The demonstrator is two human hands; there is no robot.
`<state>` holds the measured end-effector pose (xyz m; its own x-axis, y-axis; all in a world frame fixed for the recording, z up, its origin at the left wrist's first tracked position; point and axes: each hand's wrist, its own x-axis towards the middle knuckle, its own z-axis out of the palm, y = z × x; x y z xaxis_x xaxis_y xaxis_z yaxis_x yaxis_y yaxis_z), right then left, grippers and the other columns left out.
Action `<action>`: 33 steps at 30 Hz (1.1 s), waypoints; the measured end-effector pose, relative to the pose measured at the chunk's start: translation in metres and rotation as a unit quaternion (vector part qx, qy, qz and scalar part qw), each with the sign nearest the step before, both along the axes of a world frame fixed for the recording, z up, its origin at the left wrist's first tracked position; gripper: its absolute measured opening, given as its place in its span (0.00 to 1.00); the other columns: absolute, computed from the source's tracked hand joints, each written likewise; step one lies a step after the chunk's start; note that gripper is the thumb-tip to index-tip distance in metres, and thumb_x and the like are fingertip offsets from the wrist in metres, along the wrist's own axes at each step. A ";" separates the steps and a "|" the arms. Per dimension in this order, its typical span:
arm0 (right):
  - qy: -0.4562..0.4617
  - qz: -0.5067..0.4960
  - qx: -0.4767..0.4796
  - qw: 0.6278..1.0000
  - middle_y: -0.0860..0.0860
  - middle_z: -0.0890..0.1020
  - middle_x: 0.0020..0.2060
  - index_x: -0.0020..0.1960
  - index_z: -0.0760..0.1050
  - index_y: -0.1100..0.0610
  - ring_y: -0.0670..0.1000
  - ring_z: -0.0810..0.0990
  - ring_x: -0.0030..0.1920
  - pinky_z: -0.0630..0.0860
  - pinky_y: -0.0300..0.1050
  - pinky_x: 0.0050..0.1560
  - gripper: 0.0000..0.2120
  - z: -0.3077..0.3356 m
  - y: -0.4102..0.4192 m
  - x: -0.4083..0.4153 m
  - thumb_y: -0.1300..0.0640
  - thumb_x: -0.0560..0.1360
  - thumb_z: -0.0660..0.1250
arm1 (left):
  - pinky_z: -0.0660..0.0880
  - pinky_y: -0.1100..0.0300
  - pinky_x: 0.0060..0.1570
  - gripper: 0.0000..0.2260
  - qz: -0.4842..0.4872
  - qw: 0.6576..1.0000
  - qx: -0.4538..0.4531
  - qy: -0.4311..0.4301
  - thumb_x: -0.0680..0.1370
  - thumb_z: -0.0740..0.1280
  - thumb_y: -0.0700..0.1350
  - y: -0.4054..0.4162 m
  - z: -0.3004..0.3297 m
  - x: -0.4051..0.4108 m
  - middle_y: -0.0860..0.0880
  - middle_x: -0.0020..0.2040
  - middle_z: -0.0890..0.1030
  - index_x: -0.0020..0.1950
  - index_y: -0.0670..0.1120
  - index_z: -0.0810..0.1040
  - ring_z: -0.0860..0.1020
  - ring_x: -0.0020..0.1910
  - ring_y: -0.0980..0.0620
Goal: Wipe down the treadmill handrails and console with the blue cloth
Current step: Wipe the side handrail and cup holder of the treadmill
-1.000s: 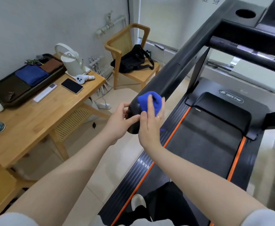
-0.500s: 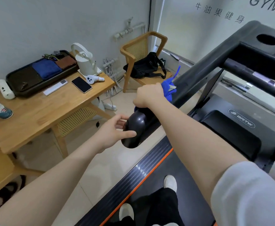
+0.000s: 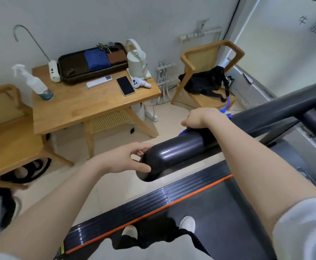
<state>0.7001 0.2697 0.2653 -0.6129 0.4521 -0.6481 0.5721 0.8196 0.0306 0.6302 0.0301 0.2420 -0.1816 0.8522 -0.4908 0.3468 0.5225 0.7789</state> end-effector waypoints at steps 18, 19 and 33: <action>0.414 0.133 0.185 0.881 0.52 0.80 0.38 0.42 0.78 0.54 0.57 0.78 0.40 0.69 0.51 0.51 0.18 -0.027 -0.016 0.084 0.49 0.76 0.52 | 0.74 0.56 0.50 0.31 -0.092 0.917 -0.055 0.385 0.64 0.61 0.72 0.103 0.041 0.047 0.58 0.57 0.73 0.59 0.54 0.75 0.73 0.56 0.55; 0.404 0.125 0.183 0.888 0.52 0.80 0.37 0.42 0.79 0.54 0.57 0.78 0.39 0.69 0.50 0.48 0.19 -0.025 0.001 0.088 0.49 0.75 0.51 | 0.74 0.56 0.48 0.32 -0.092 0.905 -0.060 0.411 0.64 0.61 0.72 0.112 0.039 0.054 0.57 0.57 0.74 0.60 0.54 0.74 0.74 0.55 0.54; 0.453 0.095 0.172 0.869 0.56 0.78 0.59 0.61 0.75 0.56 0.57 0.76 0.57 0.63 0.52 0.56 0.23 -0.035 -0.034 0.111 0.47 0.76 0.51 | 0.67 0.59 0.39 0.17 0.015 0.913 -0.087 0.399 0.65 0.70 0.58 0.127 0.027 0.072 0.52 0.45 0.72 0.46 0.52 0.69 0.75 0.52 0.48</action>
<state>0.8114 0.2357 0.2301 -0.8864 0.3578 0.2938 0.3437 0.9337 -0.1001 0.7023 0.1571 0.2693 -0.5623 0.7627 -0.3195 0.7512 0.6327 0.1882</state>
